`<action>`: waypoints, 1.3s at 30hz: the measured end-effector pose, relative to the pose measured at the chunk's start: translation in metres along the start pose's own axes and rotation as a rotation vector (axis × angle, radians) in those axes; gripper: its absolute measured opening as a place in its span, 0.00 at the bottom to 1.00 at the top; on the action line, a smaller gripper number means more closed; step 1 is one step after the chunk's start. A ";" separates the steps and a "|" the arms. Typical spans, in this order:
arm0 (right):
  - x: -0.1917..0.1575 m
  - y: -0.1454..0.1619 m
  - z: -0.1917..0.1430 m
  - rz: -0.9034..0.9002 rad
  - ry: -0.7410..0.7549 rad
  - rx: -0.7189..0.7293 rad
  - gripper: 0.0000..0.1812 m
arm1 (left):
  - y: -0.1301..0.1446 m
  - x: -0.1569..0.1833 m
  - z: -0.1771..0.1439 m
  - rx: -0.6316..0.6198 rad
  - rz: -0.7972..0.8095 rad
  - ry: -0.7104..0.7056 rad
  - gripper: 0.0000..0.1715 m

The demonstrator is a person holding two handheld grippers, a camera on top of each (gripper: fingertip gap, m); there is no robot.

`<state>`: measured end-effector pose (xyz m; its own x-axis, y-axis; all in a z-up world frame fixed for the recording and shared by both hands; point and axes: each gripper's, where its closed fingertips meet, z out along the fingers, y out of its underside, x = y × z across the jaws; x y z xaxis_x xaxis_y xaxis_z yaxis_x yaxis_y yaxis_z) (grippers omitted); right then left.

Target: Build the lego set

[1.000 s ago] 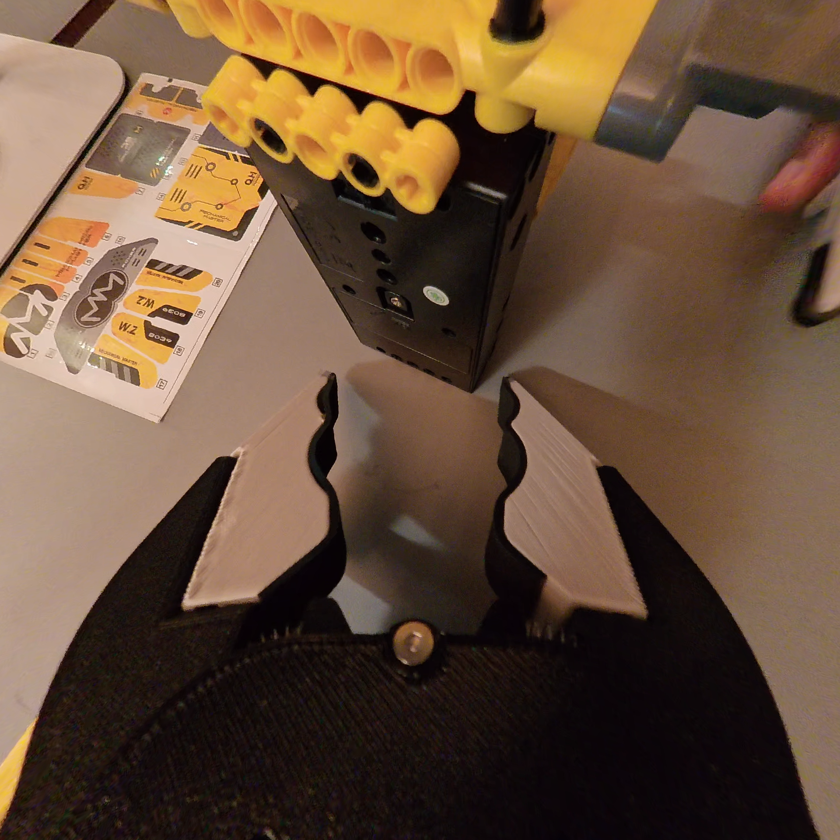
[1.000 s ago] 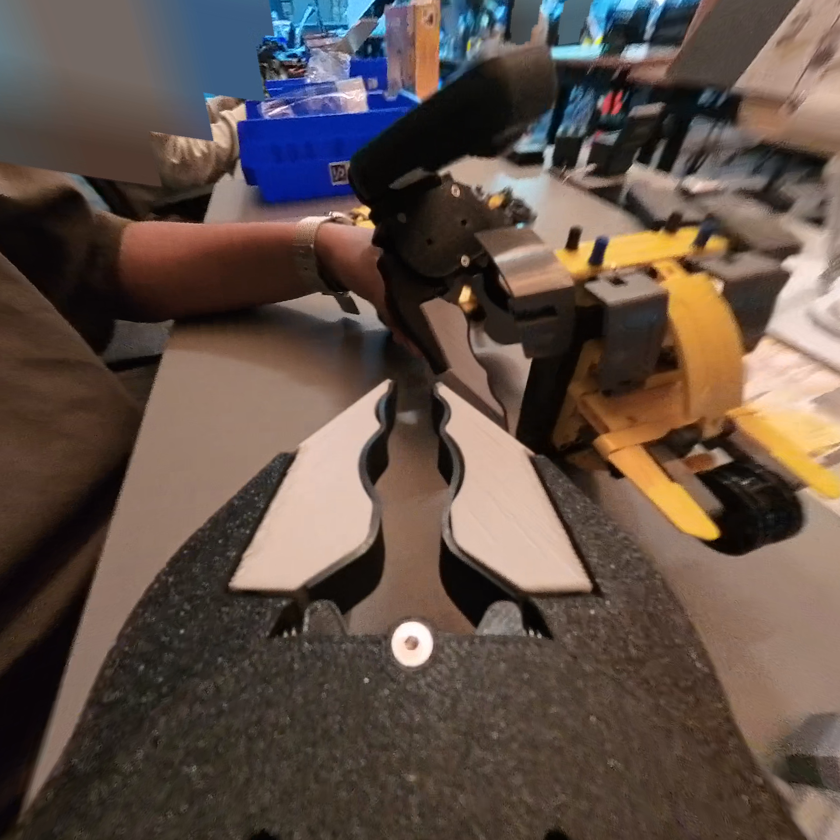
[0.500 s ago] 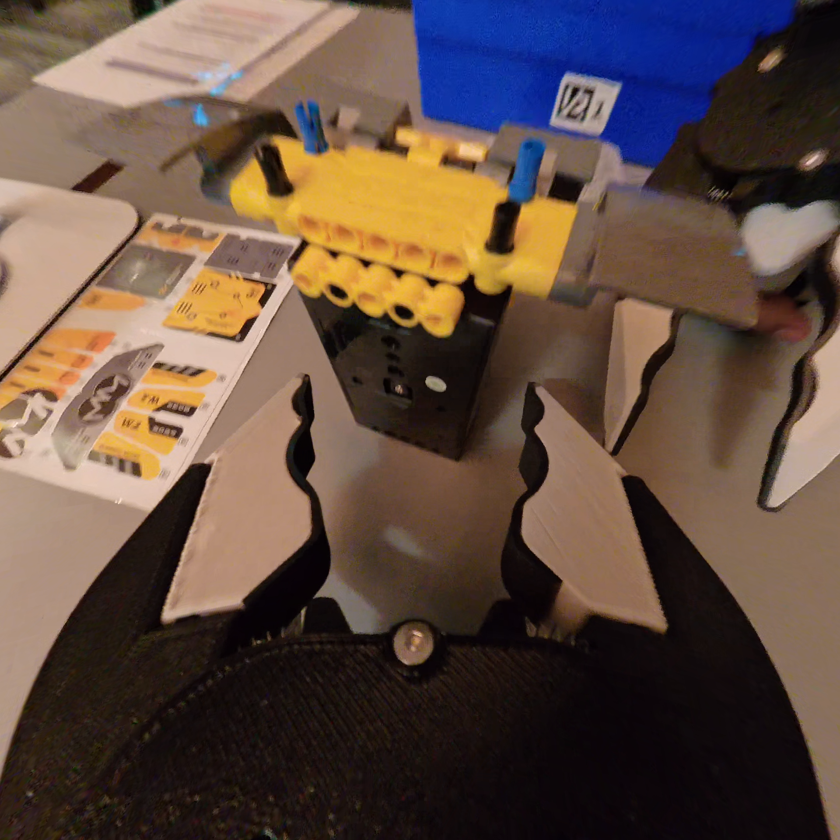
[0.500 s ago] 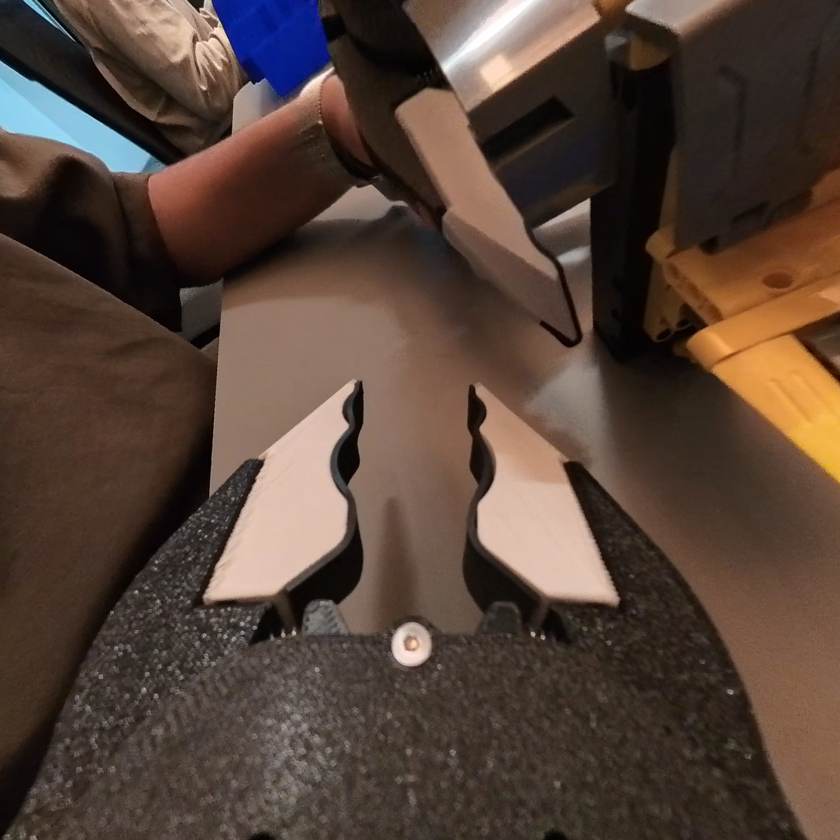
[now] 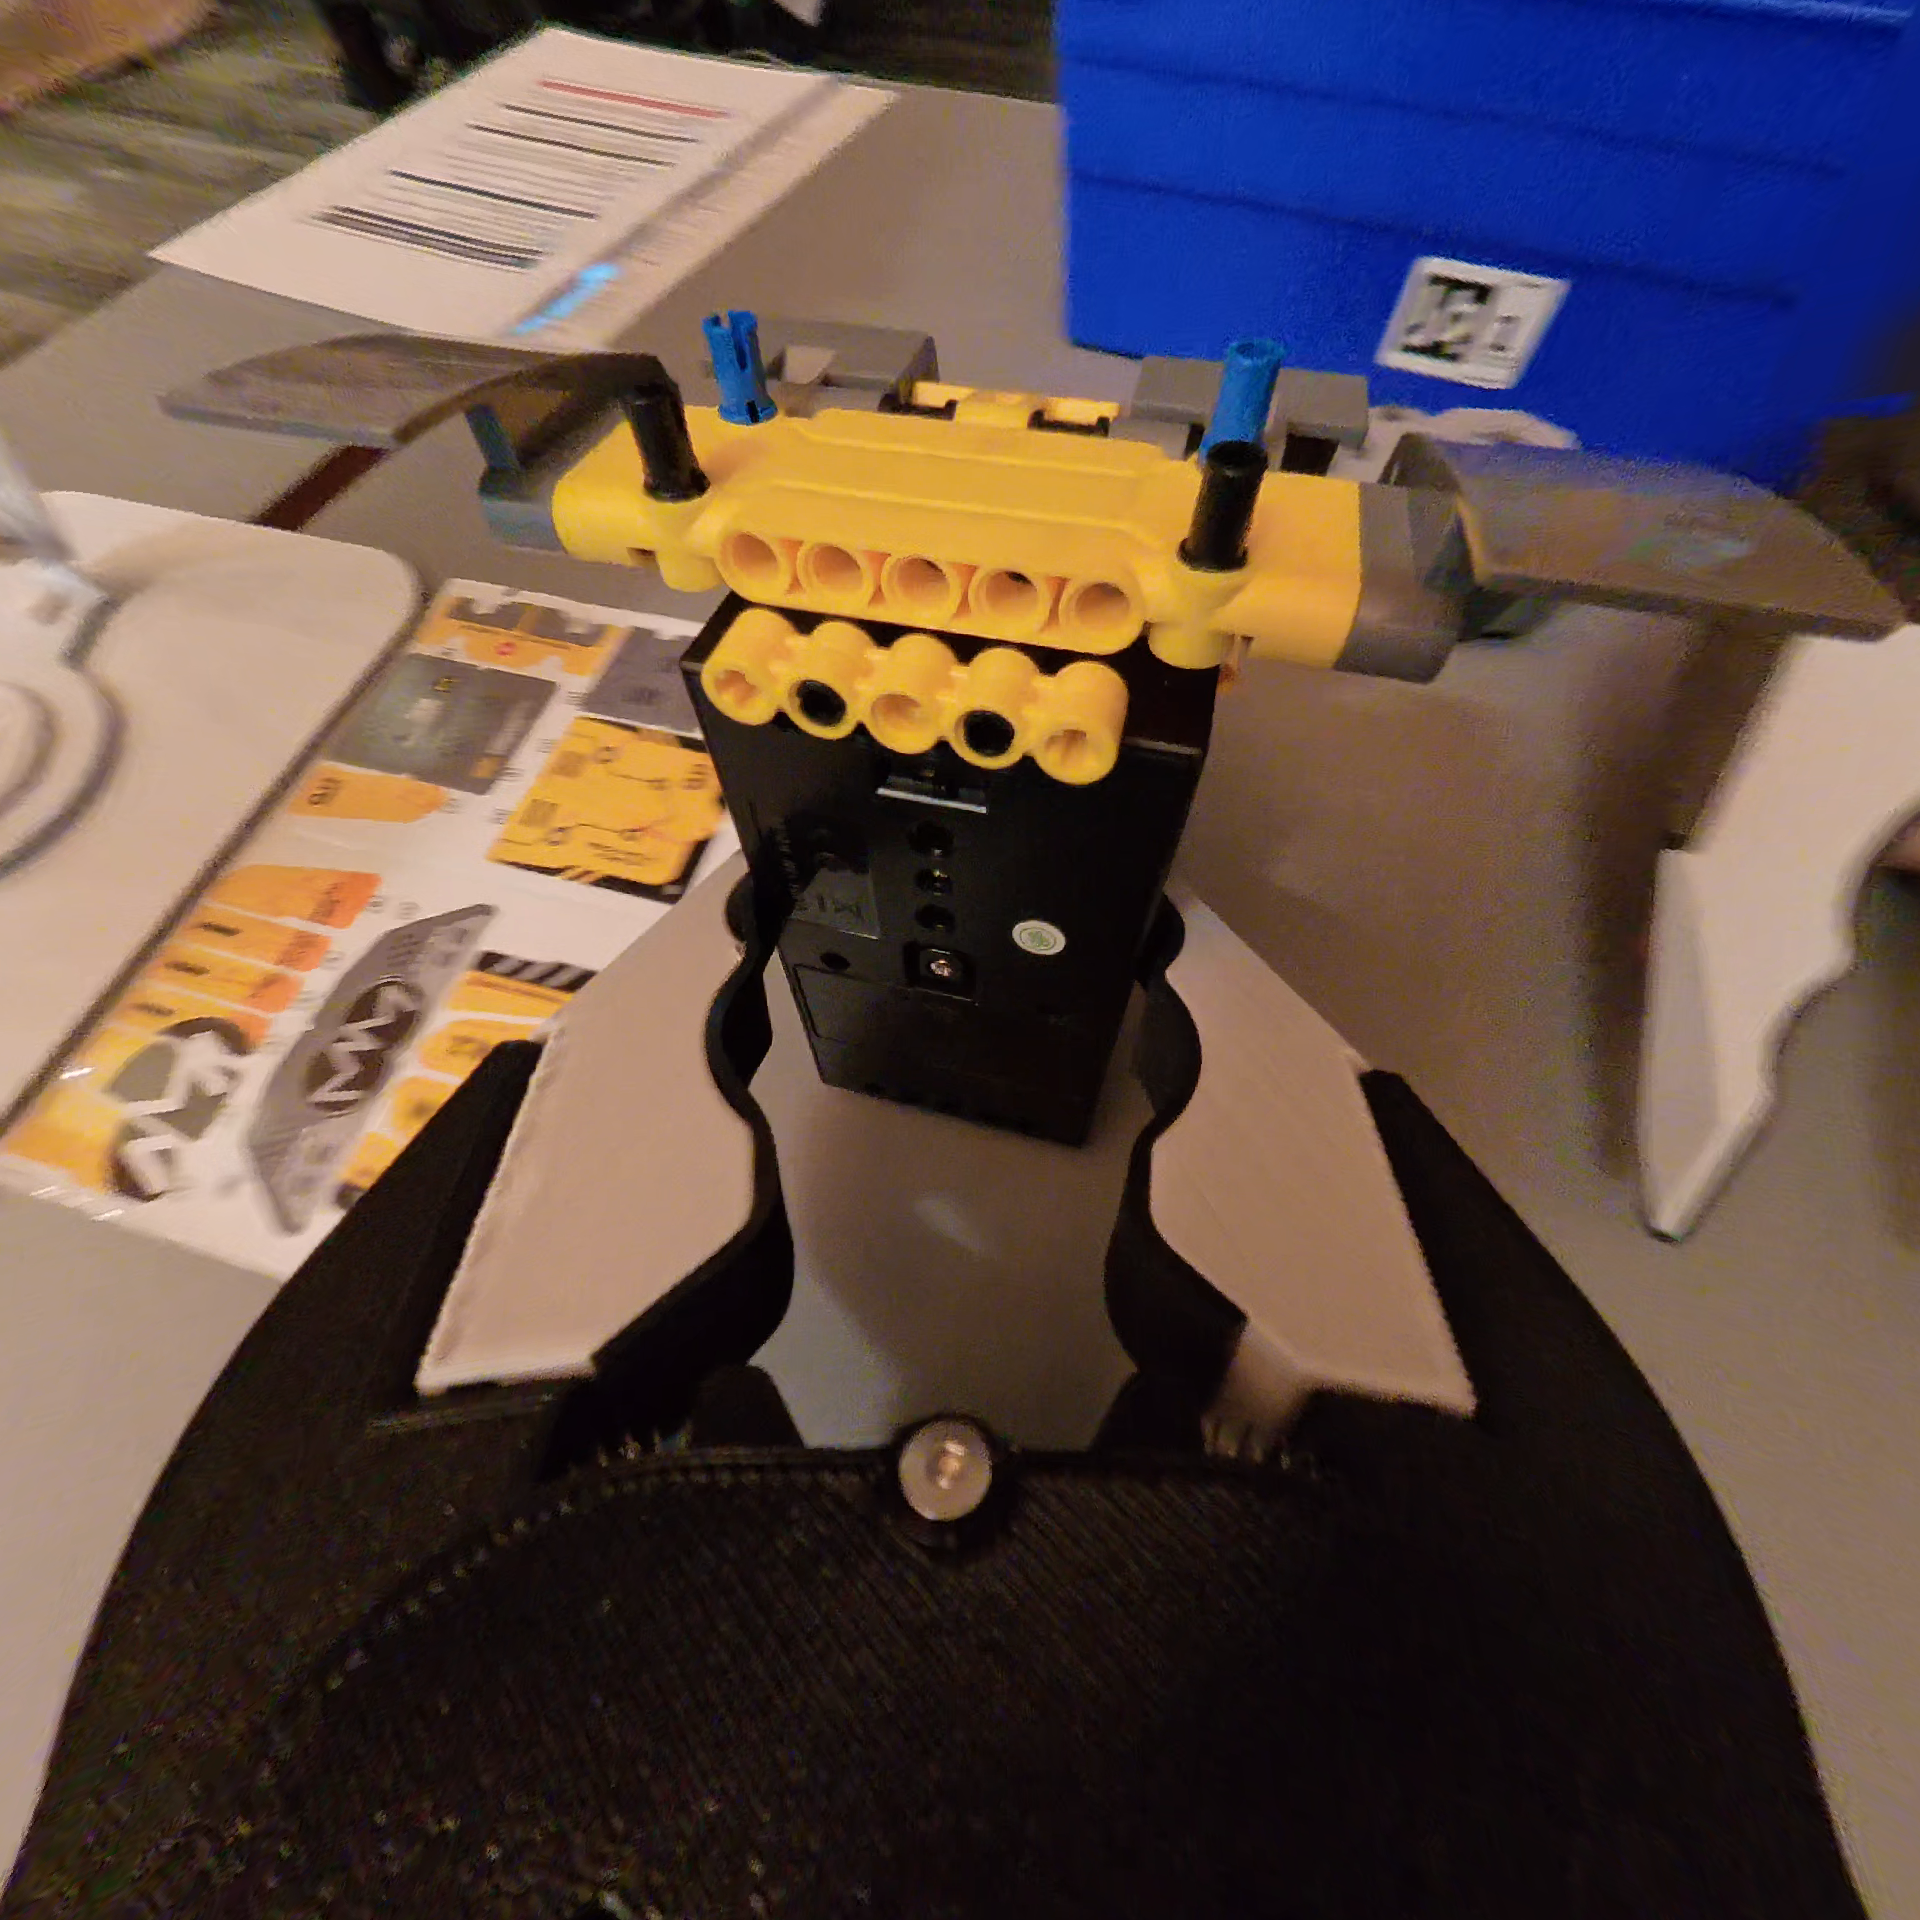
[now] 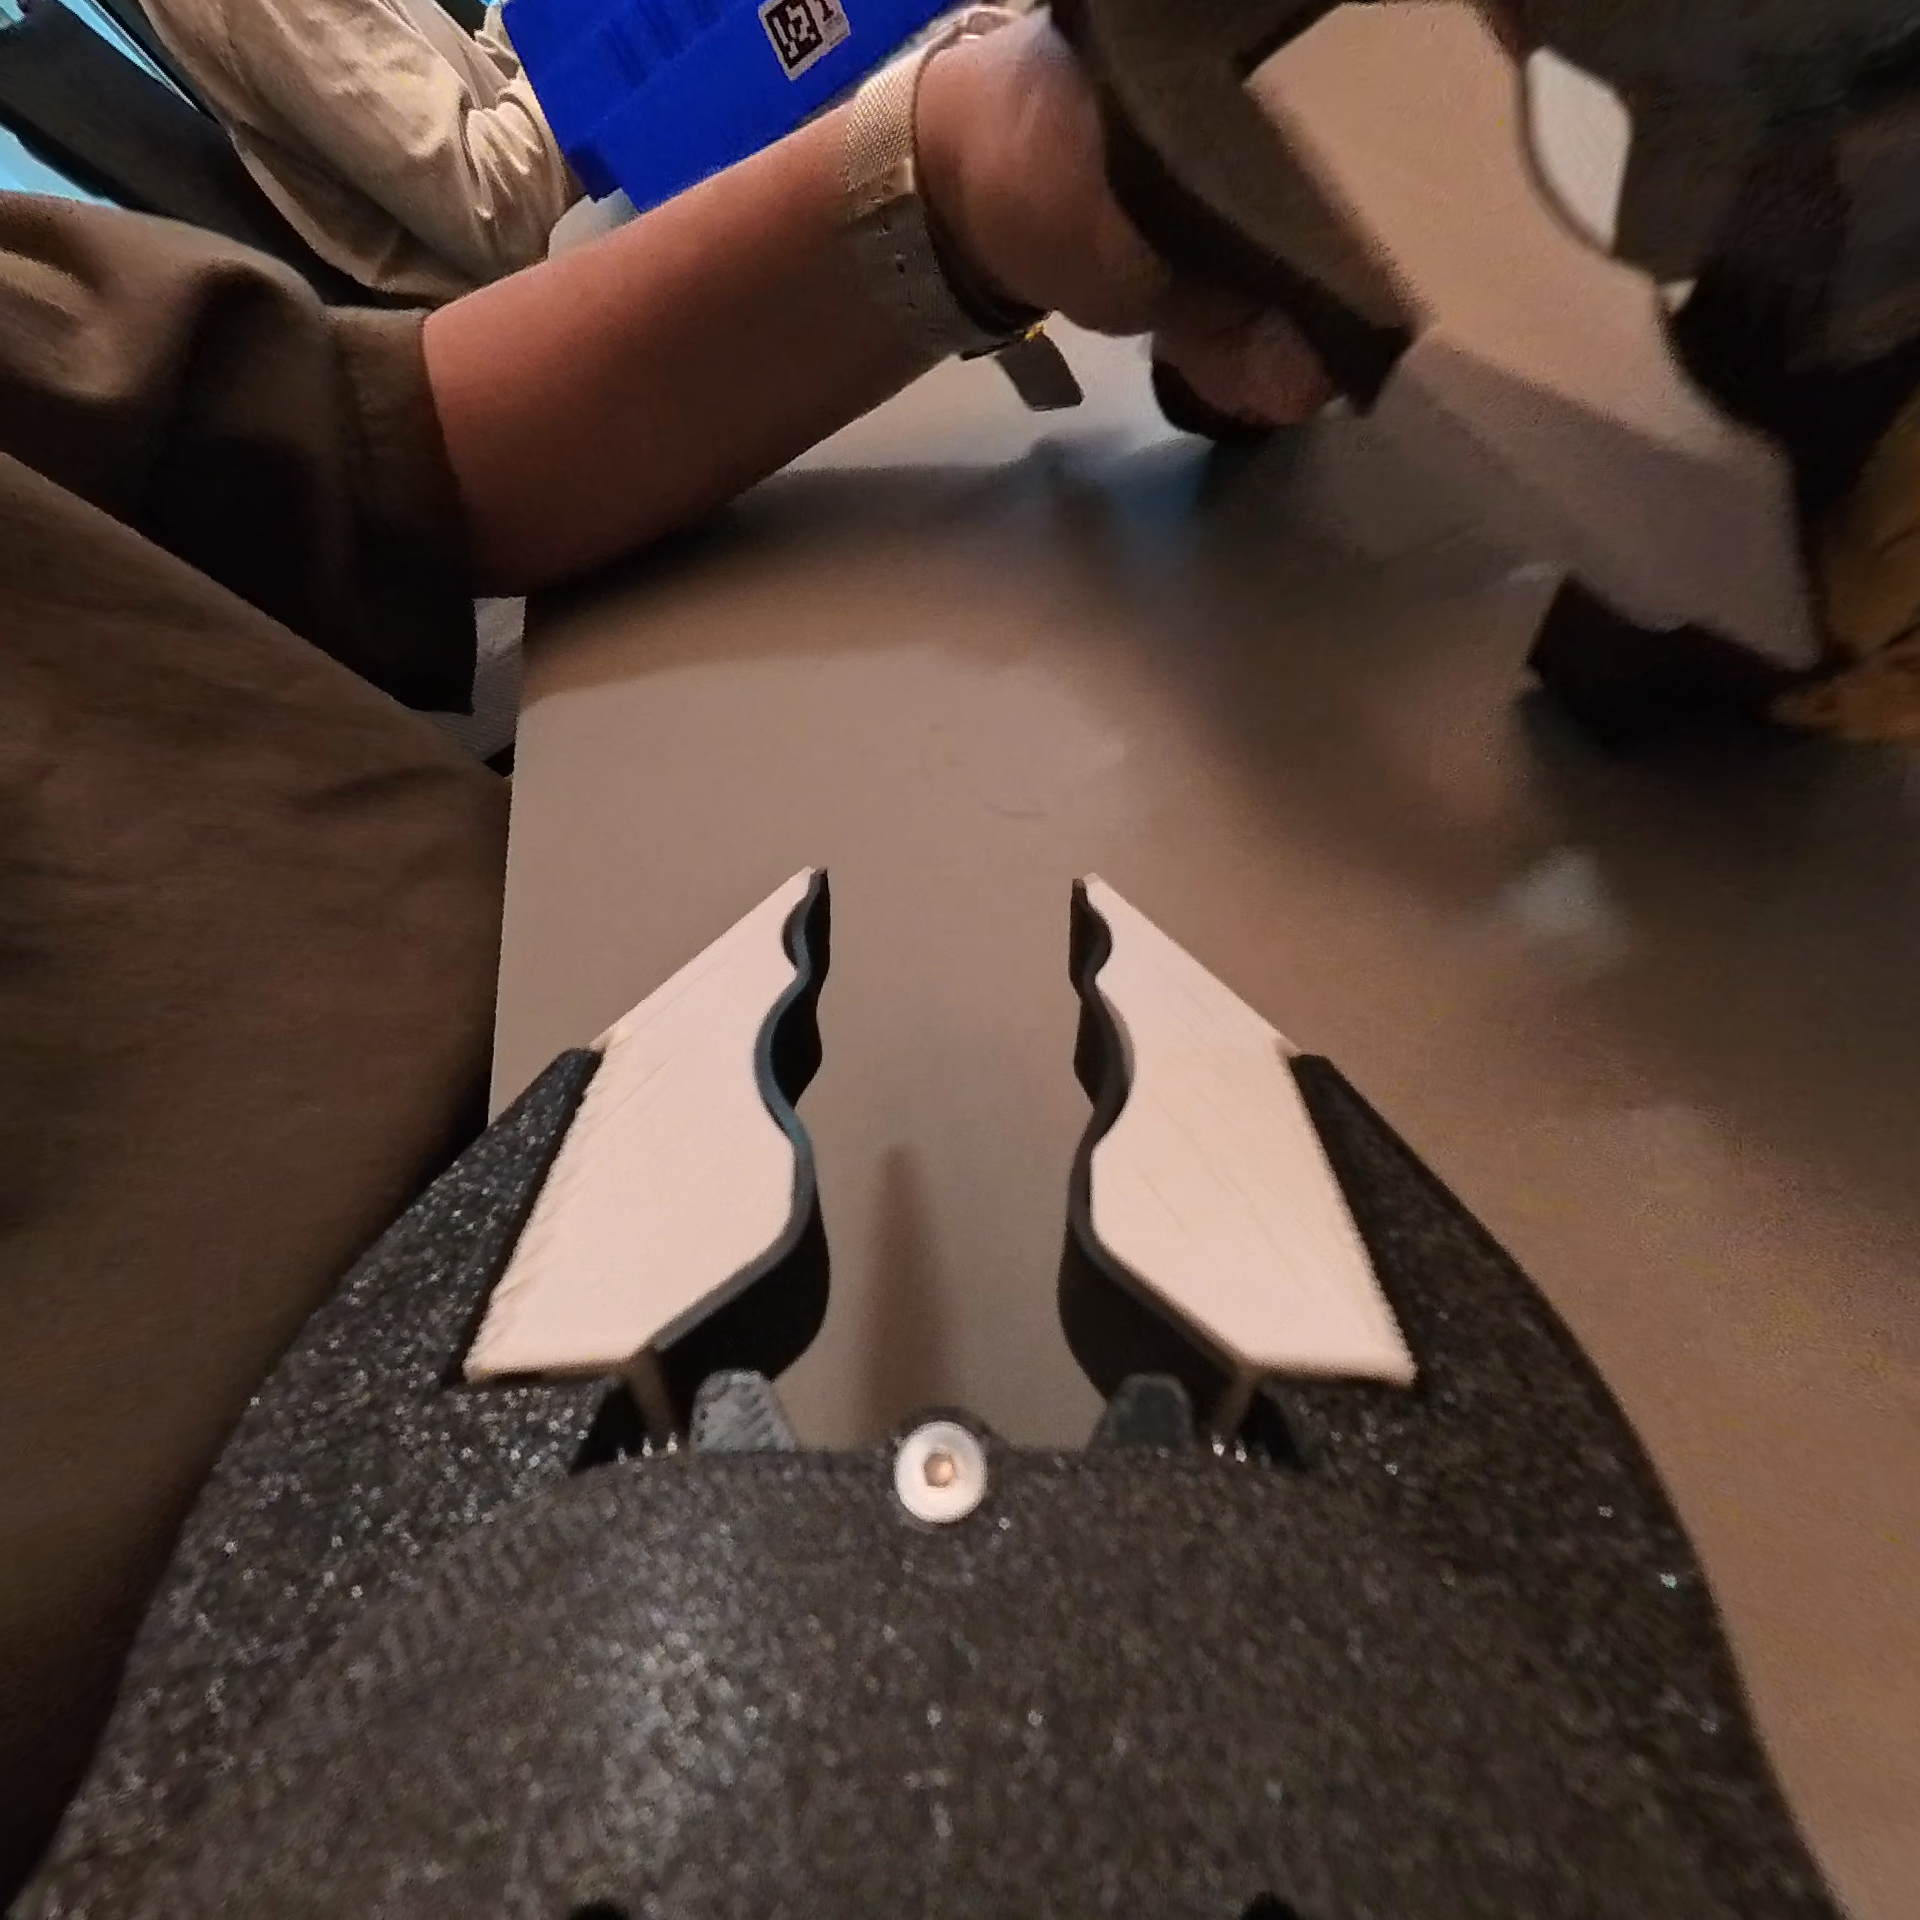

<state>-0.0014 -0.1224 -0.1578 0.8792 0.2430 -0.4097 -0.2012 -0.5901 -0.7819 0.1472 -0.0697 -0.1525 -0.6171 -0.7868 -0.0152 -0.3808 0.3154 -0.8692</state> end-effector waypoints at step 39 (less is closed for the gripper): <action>0.003 0.000 -0.002 -0.010 0.021 0.004 0.26 | 0.037 -0.008 -0.010 -0.179 -0.002 0.015 0.37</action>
<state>0.0020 -0.1233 -0.1577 0.8903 0.2328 -0.3915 -0.1938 -0.5844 -0.7880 0.1312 -0.0466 -0.1793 -0.6259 -0.7799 -0.0050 -0.4975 0.4041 -0.7676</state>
